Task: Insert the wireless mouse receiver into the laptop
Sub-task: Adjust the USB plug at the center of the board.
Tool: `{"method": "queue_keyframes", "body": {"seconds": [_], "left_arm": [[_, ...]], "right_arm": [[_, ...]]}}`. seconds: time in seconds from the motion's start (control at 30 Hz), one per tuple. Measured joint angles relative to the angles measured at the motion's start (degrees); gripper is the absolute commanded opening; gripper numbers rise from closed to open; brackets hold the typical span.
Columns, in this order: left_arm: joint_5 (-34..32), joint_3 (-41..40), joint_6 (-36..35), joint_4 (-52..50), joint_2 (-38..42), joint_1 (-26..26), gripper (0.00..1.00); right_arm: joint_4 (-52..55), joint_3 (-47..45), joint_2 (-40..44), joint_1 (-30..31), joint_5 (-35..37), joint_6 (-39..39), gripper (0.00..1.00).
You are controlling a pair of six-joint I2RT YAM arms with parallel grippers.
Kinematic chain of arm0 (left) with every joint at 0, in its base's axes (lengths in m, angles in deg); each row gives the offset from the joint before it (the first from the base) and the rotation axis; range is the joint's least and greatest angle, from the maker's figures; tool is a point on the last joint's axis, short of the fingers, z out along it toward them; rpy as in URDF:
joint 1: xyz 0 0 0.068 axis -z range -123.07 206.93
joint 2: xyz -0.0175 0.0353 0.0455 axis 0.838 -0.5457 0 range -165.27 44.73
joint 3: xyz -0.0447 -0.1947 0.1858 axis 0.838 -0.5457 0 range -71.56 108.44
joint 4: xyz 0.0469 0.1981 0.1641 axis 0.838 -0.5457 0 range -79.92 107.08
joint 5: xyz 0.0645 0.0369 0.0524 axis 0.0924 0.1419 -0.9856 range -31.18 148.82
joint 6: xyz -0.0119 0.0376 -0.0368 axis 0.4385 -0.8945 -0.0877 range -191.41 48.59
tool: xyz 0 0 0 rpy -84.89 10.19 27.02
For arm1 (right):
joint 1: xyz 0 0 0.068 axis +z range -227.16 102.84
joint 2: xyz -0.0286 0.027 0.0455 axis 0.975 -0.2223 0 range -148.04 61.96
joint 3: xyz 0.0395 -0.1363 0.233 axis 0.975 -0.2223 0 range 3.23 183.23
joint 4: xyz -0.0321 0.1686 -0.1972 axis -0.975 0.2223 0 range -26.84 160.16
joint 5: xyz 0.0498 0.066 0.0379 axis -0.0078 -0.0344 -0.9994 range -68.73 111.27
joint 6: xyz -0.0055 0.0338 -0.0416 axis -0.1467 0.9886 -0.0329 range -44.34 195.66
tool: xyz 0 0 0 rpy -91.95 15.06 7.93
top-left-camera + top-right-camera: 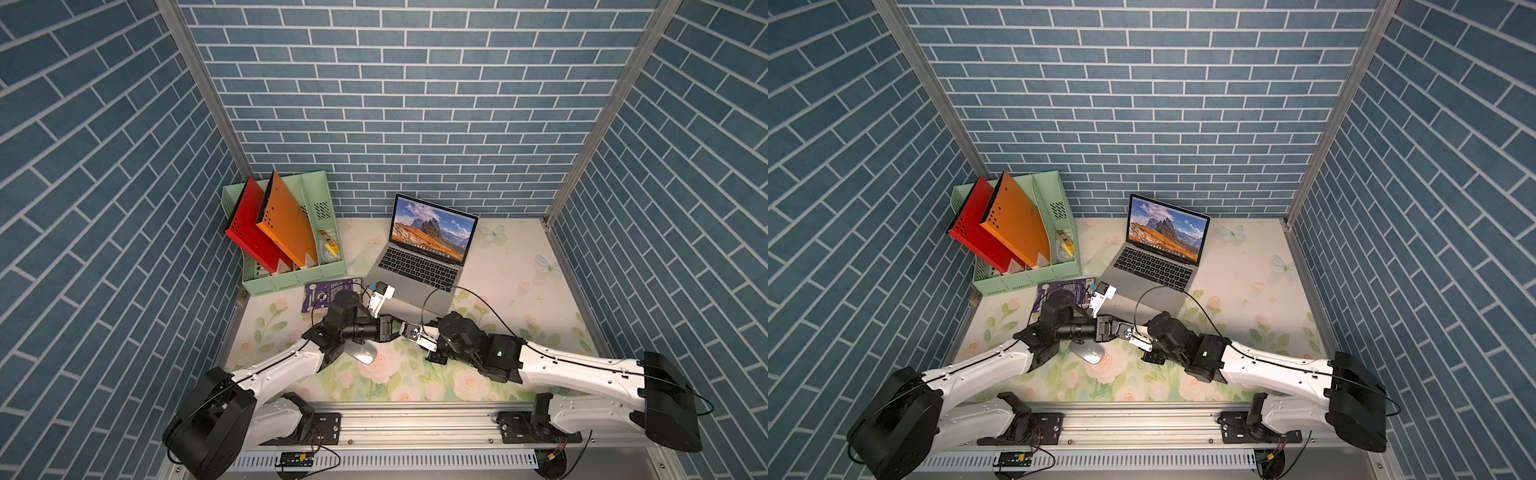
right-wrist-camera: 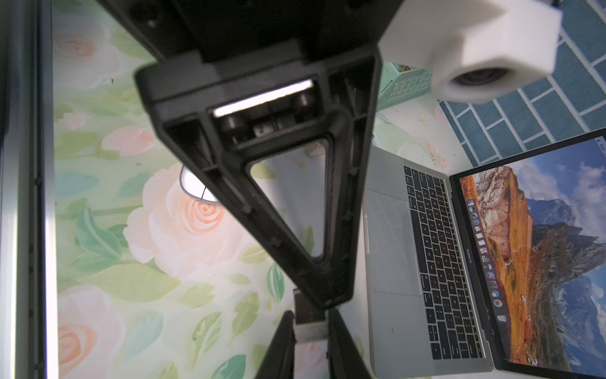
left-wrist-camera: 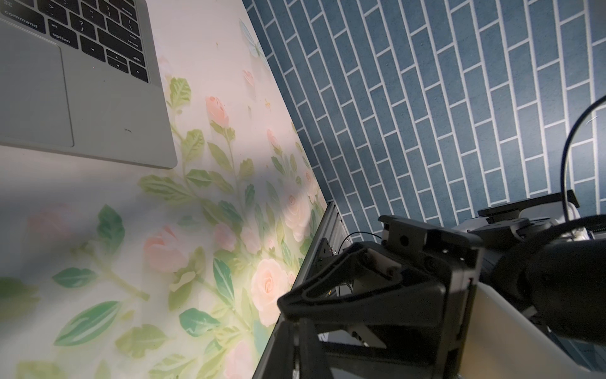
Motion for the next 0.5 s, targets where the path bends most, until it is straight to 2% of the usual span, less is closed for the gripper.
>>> {"method": "queue_keyframes", "body": {"seconds": [0.13, 0.17, 0.27, 0.33, 0.43, 0.5], "left_arm": [[-0.1, 0.0, 0.0, 0.0, 0.0, -0.1, 0.00], [-0.3, 0.0, 0.0, 0.0, 0.0, -0.1, 0.06], [-2.0, 0.6, -0.7, -0.9, 0.0, 0.0, 0.49], [-5.9, 1.6, -1.7, -2.4, 0.0, 0.0, 0.67], [-14.5, 4.3, -4.4, -6.4, 0.0, -0.2, 0.82], [-20.9, 7.4, -7.1, -9.5, -1.1, -0.5, 0.87]], "right_arm": [[0.1, 0.2, -0.2, 0.0, 0.1, -0.4, 0.06], [0.1, 0.2, -0.3, 0.0, 0.2, -0.4, 0.05], [-0.1, 0.2, -0.5, -0.3, 0.8, -0.4, 0.01], [0.0, 0.2, -0.6, -1.4, 0.6, -0.3, 0.00], [0.7, 0.3, -0.7, -6.2, -0.7, 0.3, 0.00], [2.1, 1.2, -1.1, -11.3, -1.8, 0.7, 0.00]]}}
